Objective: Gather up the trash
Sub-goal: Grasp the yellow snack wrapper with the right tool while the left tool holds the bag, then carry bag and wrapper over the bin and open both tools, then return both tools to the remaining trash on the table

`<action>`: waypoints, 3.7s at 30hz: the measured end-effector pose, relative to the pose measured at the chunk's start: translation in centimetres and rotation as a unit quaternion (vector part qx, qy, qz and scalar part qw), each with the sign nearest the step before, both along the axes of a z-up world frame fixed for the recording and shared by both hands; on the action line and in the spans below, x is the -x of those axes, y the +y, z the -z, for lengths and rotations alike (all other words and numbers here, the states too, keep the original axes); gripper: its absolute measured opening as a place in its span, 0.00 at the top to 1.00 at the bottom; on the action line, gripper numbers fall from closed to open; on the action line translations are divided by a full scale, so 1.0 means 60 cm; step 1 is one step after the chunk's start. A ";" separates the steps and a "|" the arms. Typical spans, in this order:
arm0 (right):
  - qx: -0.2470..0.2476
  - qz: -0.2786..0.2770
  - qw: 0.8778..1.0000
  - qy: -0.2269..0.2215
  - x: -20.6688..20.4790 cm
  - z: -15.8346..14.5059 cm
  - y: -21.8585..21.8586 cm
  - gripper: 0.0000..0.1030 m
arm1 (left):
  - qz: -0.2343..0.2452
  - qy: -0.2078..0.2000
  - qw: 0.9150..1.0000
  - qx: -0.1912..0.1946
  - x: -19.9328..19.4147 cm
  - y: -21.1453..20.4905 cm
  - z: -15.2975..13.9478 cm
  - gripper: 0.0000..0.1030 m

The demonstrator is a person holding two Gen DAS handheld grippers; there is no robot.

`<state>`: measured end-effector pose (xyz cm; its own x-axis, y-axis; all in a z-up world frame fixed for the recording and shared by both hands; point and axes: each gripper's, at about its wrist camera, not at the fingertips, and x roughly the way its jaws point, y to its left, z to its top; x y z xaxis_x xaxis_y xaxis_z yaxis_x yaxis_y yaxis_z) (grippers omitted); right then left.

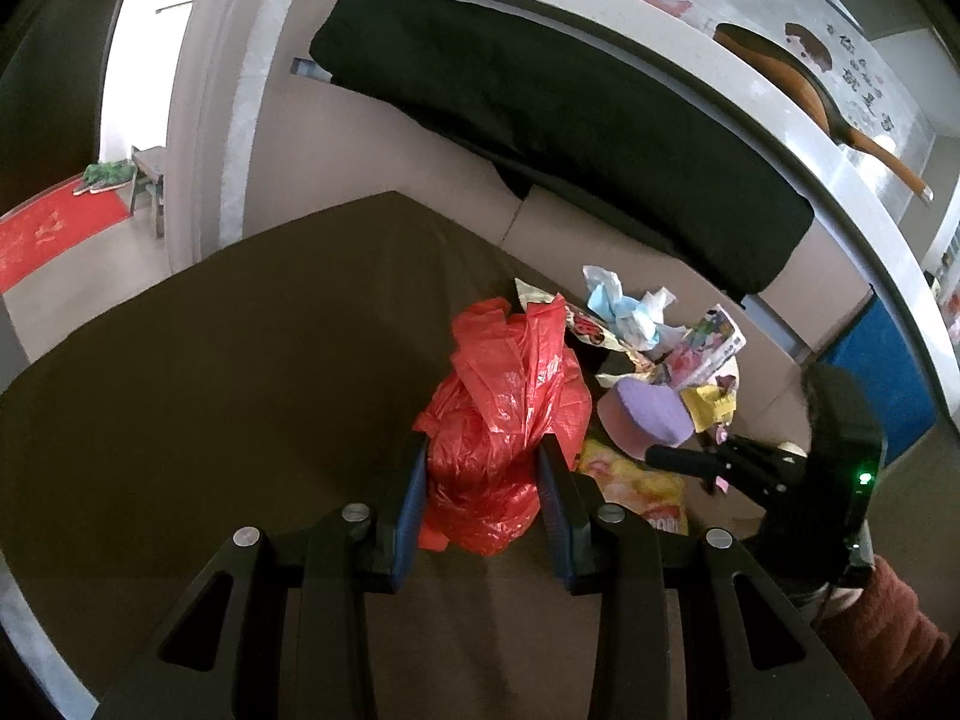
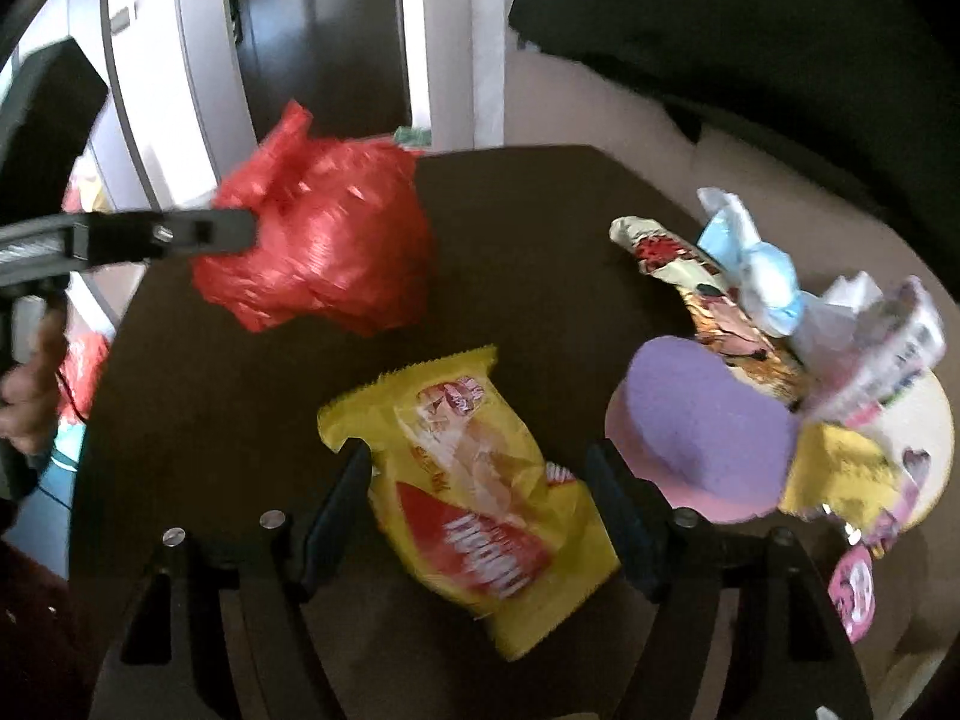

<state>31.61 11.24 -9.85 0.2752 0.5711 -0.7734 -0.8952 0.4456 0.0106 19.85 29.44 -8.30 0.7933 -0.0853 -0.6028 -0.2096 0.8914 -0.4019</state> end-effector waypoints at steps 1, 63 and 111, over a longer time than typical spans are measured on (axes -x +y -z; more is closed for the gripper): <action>0.007 -0.010 1.000 0.002 -0.002 0.005 0.007 0.31 | -0.002 0.000 1.000 0.001 0.000 0.003 0.000 0.65; -0.168 0.442 0.872 -0.127 0.050 -0.225 -0.690 0.60 | 0.278 -0.140 0.943 -0.116 -0.167 -0.663 -0.161 0.70; -0.129 0.411 0.901 -0.058 -0.026 -0.090 -0.567 0.33 | 0.124 -0.016 0.990 -0.062 -0.213 -0.293 -0.029 0.51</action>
